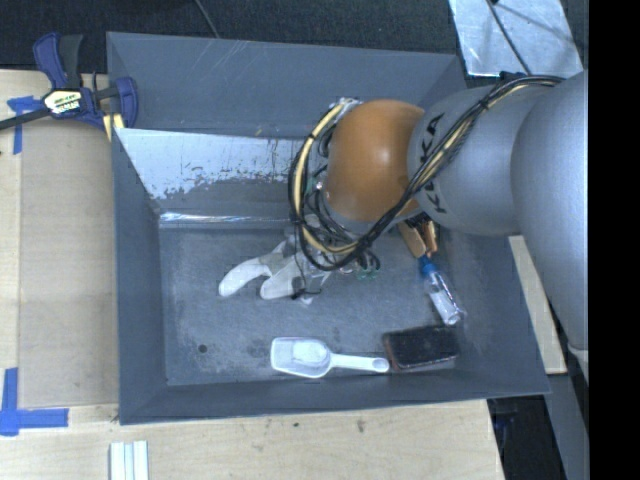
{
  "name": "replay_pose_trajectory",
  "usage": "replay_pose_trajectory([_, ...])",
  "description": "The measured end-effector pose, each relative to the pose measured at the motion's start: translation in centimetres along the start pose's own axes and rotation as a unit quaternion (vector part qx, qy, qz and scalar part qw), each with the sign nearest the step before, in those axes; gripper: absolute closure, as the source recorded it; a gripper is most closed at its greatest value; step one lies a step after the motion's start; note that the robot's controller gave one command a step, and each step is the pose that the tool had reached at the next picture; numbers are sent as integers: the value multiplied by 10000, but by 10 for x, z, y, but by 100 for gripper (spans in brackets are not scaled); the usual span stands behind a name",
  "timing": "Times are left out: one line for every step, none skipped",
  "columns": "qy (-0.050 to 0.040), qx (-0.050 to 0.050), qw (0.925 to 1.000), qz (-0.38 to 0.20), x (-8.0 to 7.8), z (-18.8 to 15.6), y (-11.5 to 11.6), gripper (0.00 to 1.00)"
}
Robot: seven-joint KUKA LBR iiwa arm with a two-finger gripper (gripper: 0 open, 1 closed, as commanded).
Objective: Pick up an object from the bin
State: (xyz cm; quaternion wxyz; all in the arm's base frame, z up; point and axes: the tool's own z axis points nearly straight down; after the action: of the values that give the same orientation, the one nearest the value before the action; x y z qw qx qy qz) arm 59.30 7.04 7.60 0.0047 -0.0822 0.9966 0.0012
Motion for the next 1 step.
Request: replay_pose_trajectory([34,7,9997,257,16,-124,-4,100])
